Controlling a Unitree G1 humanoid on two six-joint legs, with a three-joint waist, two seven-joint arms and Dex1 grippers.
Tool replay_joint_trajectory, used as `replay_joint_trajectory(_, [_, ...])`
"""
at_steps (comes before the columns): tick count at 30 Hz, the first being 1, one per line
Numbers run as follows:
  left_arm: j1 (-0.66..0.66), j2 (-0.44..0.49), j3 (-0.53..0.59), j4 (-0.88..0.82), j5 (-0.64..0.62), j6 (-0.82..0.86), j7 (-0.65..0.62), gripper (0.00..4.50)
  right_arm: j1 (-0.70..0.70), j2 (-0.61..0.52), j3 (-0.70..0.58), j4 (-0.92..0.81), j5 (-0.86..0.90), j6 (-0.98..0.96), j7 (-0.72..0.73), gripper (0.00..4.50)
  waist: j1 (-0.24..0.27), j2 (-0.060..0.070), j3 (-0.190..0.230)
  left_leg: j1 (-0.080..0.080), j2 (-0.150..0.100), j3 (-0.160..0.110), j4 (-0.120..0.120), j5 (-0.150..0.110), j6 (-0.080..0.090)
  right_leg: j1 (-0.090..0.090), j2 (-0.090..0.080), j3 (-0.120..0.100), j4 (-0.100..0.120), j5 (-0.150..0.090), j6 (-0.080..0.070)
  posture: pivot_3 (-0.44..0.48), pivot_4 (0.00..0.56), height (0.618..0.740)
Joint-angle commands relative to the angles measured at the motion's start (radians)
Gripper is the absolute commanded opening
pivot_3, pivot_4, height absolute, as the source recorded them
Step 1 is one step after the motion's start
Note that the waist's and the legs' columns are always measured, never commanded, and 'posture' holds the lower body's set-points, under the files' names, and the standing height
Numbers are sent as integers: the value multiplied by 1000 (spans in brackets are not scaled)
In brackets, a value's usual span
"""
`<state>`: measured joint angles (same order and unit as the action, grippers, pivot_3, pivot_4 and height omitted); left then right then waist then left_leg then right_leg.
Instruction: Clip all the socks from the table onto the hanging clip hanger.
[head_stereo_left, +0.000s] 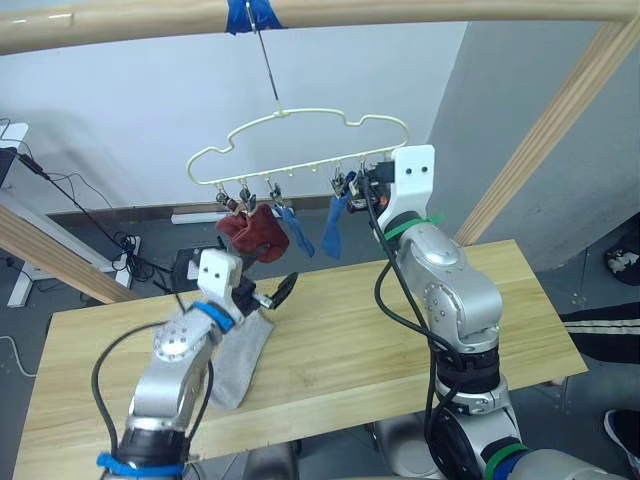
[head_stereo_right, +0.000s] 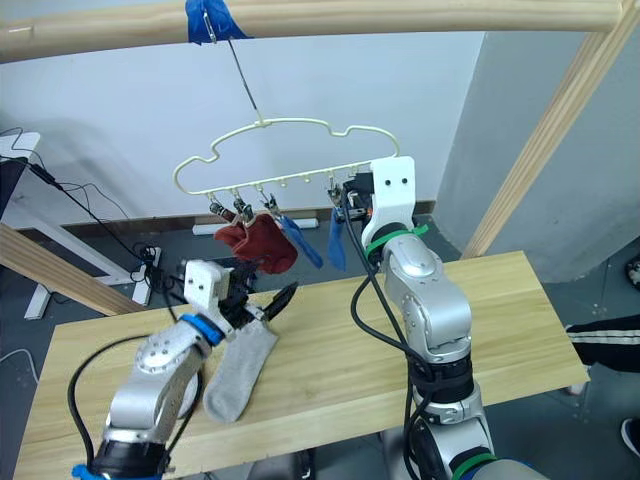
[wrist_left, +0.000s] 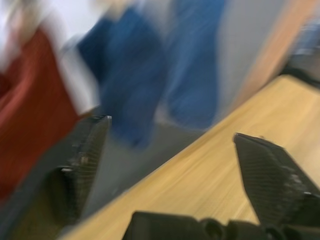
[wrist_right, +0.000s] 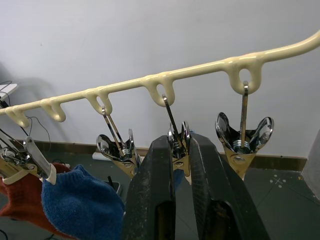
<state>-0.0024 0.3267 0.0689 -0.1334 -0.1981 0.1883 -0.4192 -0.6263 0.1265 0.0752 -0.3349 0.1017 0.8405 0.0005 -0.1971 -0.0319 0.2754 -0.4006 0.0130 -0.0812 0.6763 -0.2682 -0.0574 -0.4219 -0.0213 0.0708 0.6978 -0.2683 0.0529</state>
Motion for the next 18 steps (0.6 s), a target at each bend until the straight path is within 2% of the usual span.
replay_joint_trajectory(1, [59,-31,-6,14,41,25,72,4500,-6,-7,19,-55,10,-1,14,108,1,0,0,0,0,0,0,0,0,0,0,0,0,0,0,-236,211,714])
replay_joint_trajectory(11, [101,-74,4,112,87,89,176,4500,-10,-24,29,-62,11,17,28,108,0,0,0,0,-1,0,0,0,0,0,1,-1,0,0,0,-253,210,714])
replay_joint_trajectory(18, [154,-66,40,38,45,51,149,4500,1,-23,42,-79,11,29,25,108,-2,0,0,0,-1,0,0,0,0,0,1,-1,0,0,0,-264,208,714])
